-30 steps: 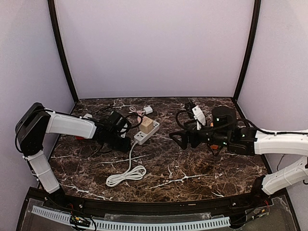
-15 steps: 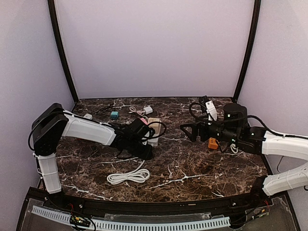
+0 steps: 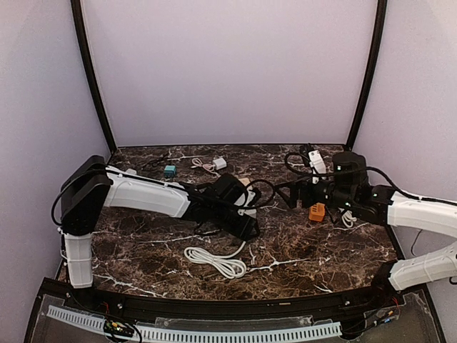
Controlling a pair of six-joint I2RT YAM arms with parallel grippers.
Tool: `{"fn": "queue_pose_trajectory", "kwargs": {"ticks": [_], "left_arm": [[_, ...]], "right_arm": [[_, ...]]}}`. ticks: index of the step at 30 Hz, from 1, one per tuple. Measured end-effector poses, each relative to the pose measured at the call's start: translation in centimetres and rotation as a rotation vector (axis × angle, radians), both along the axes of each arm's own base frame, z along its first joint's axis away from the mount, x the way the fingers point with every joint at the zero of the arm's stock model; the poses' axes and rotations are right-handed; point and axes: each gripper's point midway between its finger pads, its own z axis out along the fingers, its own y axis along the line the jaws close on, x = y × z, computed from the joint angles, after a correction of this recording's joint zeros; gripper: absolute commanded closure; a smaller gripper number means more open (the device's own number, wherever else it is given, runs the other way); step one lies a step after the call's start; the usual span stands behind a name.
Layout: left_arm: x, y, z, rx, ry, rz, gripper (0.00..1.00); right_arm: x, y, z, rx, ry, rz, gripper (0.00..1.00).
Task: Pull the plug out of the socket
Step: Adjust the socket at the center of the board.
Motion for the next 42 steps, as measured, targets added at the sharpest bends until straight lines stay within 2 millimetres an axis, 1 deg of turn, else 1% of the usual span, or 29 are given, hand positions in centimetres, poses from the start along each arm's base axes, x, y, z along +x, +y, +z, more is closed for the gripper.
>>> {"fn": "queue_pose_trajectory", "kwargs": {"ticks": [1,3,5,7,9,11,14,17,19,21,24,26,30,33,37,42], "left_arm": [[-0.1,0.1,0.8,-0.009,-0.016,-0.011,0.34],[-0.3,0.7,3.3,-0.034,-0.061,-0.034,0.28],[-0.2,1.4,5.8,-0.066,-0.107,-0.044,0.23],[0.3,2.6,8.4,-0.107,-0.15,-0.036,0.21],[1.3,4.0,10.1,-0.135,-0.183,-0.012,0.19],[3.0,6.3,10.6,-0.147,-0.211,0.026,0.18],[5.4,9.3,9.8,-0.109,-0.264,0.05,0.18],[6.9,10.8,9.3,-0.041,-0.35,0.005,0.19],[7.2,10.8,9.4,-0.004,-0.415,-0.059,0.2],[7.6,10.4,9.2,0.034,-0.483,-0.14,0.23],[8.5,9.7,8.4,0.075,-0.543,-0.253,0.23],[9.5,9.8,7.6,0.086,-0.555,-0.306,0.22],[11.6,11.0,6.7,0.105,-0.569,-0.355,0.21],[12.5,11.2,6.4,0.105,-0.577,-0.383,0.23],[13.1,10.3,5.4,0.103,-0.573,-0.42,0.25],[13.0,10.2,3.0,0.117,-0.534,-0.445,0.29]], "right_arm": [[0.1,0.0,-0.4,-0.01,0.009,0.003,0.03],[0.1,0.3,-1.5,-0.032,0.031,0.017,0.03],[0.1,0.5,-2.5,-0.057,0.049,0.03,0.04],[0.2,0.8,-3.3,-0.075,0.068,0.043,0.04],[0.4,1.2,-4.3,-0.094,0.092,0.051,0.05],[1.0,1.9,-4.5,-0.101,0.107,0.062,0.05],[1.5,2.9,-4.4,-0.095,0.117,0.082,0.05],[1.4,3.4,-4.3,-0.079,0.126,0.097,0.05],[1.3,3.5,-4.3,-0.07,0.131,0.104,0.05],[1.2,3.6,-4.2,-0.06,0.14,0.11,0.04],[1.1,3.7,-4.2,-0.052,0.146,0.113,0.05],[1.1,3.7,-4.1,-0.048,0.148,0.116,0.04],[0.9,3.7,-3.5,-0.032,0.141,0.126,0.04],[0.8,3.7,-2.8,-0.02,0.128,0.128,0.04],[0.7,3.7,-2.7,-0.015,0.129,0.134,0.04],[0.7,3.7,-2.7,-0.012,0.131,0.138,0.04]]}}
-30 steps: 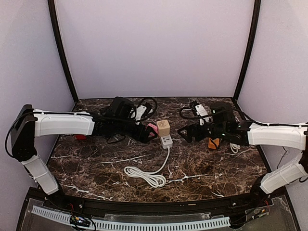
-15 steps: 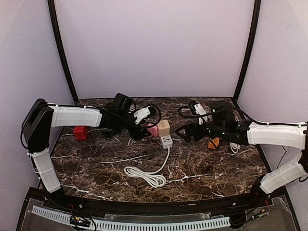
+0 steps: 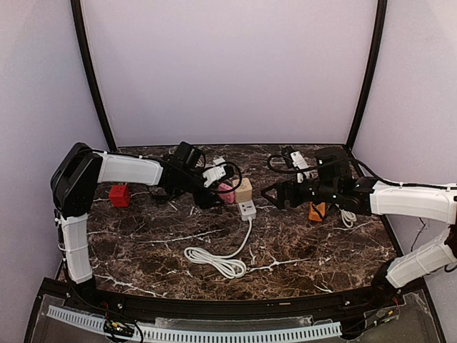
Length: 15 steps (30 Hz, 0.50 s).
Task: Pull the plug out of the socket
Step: Adjust the socket at the center of the board, then remove the plug from the socket.
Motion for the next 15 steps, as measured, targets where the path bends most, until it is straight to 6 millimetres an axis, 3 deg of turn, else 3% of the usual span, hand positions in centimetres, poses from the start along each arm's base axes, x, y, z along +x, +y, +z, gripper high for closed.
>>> {"fn": "queue_pose_trajectory", "kwargs": {"ticks": [7,15], "left_arm": [[-0.06,-0.48,-0.85,-0.01,0.037,-0.013,0.39],[-0.2,-0.87,-0.43,-0.047,0.053,-0.025,0.24]], "right_arm": [[0.12,-0.13,0.01,0.001,0.001,-0.003,0.04],[0.18,-0.19,0.01,0.002,0.002,-0.004,0.04]]}}
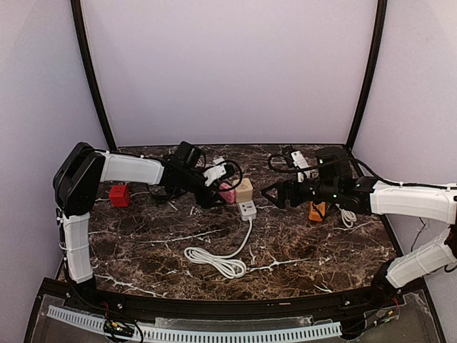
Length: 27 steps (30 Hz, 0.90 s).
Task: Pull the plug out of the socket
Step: Remove the plug from the socket.
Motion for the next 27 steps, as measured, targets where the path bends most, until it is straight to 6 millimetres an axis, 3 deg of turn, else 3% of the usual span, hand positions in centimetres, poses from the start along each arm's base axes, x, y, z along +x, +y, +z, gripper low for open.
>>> {"fn": "queue_pose_trajectory", "kwargs": {"ticks": [11,27], "left_arm": [[1.3,-0.9,0.5,-0.006,-0.035,-0.012,0.26],[1.1,-0.2,-0.6,-0.025,0.044,0.093,0.67]], "right_arm": [[0.0,0.0,0.0,0.0,0.001,0.002,0.04],[0.1,0.1,-0.4,-0.004,0.012,0.005,0.04]]}}
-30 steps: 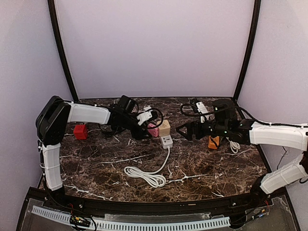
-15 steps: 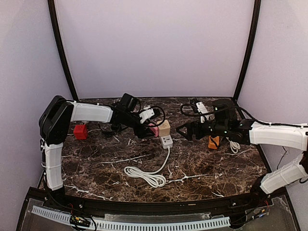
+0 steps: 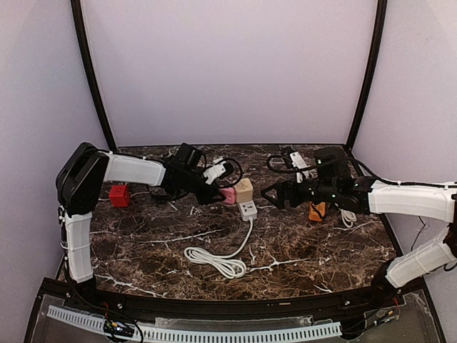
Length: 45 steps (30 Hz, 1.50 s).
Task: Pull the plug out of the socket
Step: Remove the plug from the socket.
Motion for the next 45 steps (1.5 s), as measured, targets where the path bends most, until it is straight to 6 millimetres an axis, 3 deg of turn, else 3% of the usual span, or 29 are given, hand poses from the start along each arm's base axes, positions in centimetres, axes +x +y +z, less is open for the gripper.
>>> {"fn": "queue_pose_trajectory", "kwargs": {"ticks": [6,15,23,29,45], "left_arm": [[-2.0,0.6,-1.0,-0.005,0.05,0.018,0.7],[-3.2,-1.3,-0.3,-0.037,0.028,-0.012,0.66],[-3.0,-1.5,0.0,-0.052,0.027,0.014,0.81],[-3.1,-1.2,0.0,-0.056,0.034,0.052,0.87],[-9.0,-0.6,-0.2,-0.041,0.043,0.112,0.91]], "right_arm": [[0.5,0.4,-0.7,-0.012,0.017,0.001,0.04],[1.8,1.4,-2.8,-0.047,0.065,0.001,0.05],[3.5,2.3,-4.1,-0.054,0.111,-0.015,0.06],[3.6,2.9,-4.2,-0.031,0.139,-0.003,0.06],[2.5,4.5,-3.8,0.084,0.228,0.059,0.12]]}}
